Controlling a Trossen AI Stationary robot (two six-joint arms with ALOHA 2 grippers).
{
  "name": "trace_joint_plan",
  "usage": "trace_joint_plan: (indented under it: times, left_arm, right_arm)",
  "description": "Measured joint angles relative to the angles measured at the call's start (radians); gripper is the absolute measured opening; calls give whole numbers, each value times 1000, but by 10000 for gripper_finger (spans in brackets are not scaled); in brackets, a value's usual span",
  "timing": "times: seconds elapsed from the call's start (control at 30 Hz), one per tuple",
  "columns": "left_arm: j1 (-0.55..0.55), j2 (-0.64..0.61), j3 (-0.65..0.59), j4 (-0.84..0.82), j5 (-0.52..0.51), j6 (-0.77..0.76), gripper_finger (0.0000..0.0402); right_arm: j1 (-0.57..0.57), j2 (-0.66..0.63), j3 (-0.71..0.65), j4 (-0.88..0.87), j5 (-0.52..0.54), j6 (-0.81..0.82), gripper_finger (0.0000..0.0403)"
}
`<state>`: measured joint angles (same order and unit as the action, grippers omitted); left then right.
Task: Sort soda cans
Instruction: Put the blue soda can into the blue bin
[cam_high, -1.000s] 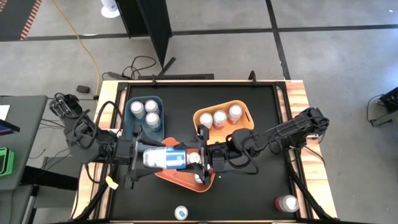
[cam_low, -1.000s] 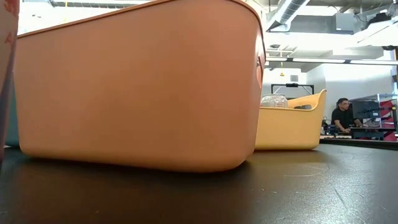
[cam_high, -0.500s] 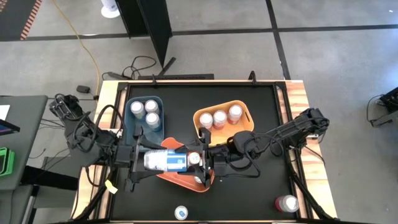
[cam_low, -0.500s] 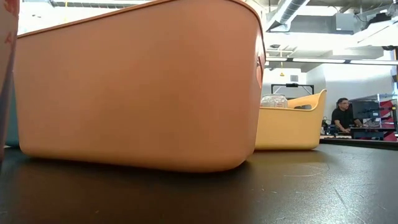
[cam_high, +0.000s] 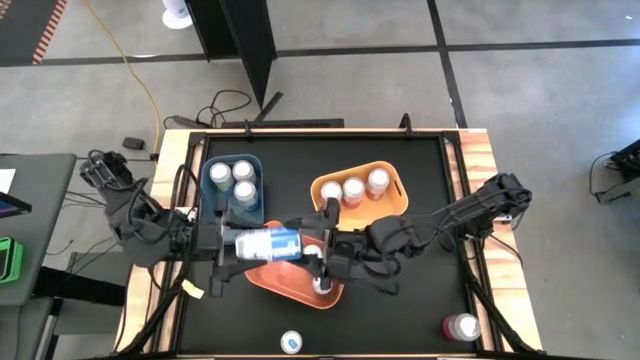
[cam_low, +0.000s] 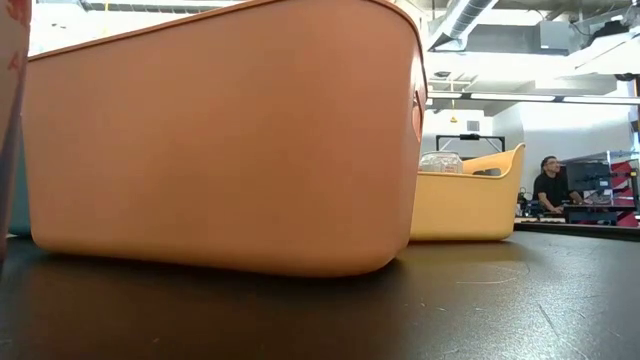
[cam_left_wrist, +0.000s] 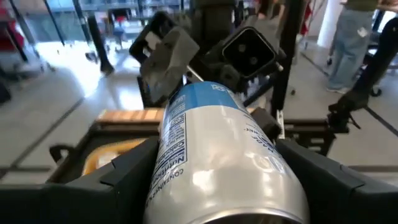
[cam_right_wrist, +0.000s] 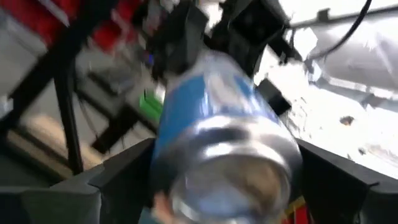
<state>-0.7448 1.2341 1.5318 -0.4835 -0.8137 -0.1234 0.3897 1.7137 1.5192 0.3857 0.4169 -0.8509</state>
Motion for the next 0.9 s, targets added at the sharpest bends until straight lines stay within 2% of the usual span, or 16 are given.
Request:
trace_joint_plan:
  times: [0.27,0.37,0.53,0.63,0.77,0.9]
  left_arm:
    - [-1,-44,0,-205,-93,-260,290]
    - [-1,-68,0,-364,-130,-415,290]
    - [34,-100,0,-657,-130,-722,290]
    - [70,-110,1,-851,-98,-926,290]
    - [137,-109,1,-1060,15,-1131,290]
    - [220,-109,1,-1075,120,-1152,290]
  right_arm:
    - [59,-45,0,-270,251,53,374]
    - [84,-65,0,-390,296,127,373]
    - [124,-99,0,-566,321,268,372]
    - [150,-114,-1,-666,323,352,372]
    - [192,-127,-1,-771,329,436,372]
    - [236,-125,-2,-832,329,484,372]
